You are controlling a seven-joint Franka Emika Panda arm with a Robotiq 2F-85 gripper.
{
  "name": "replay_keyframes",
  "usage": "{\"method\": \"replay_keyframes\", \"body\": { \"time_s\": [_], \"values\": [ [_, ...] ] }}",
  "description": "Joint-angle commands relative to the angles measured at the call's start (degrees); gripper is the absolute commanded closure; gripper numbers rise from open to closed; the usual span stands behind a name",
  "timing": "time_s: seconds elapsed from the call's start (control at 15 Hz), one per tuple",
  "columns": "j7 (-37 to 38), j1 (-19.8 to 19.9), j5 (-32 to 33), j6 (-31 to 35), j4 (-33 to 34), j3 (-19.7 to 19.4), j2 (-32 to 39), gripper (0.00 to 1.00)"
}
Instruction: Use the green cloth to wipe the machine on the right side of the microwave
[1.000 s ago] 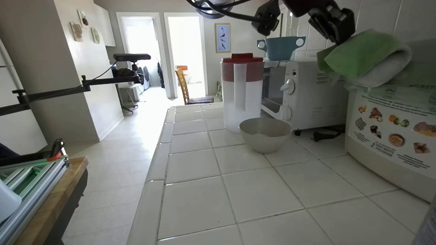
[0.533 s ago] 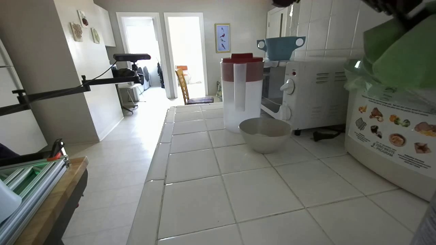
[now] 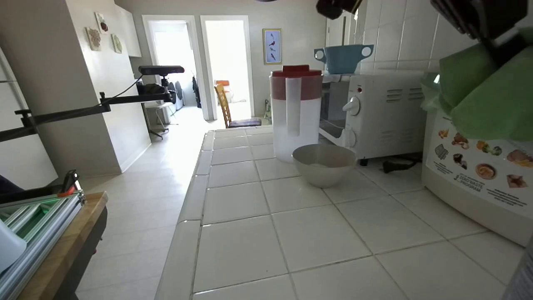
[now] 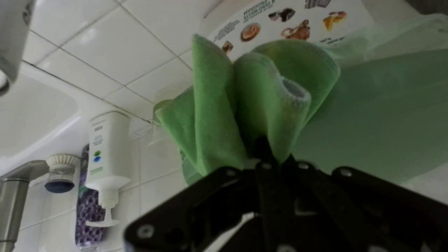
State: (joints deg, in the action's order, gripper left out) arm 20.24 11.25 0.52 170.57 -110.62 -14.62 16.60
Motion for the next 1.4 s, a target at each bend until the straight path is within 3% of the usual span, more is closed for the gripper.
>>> {"method": "replay_keyframes", "body": {
  "time_s": [0.0,0.4,0.67,1.07,1.33],
  "values": [
    [3.55,-2.92,2.92,-6.04,-4.68,-2.94,-5.81,0.99],
    [5.35,-3.40,3.98,-23.63,-8.26,-1.05,-13.18,0.99],
    [6.32,-2.19,3.34,-31.87,-7.60,-0.34,-12.57,0.99],
    [6.19,-0.19,2.53,-29.84,-5.69,-1.18,-6.98,0.99],
    [6.07,-0.08,2.56,-24.39,-5.05,-1.72,-2.99,0.99]
  ]
}}
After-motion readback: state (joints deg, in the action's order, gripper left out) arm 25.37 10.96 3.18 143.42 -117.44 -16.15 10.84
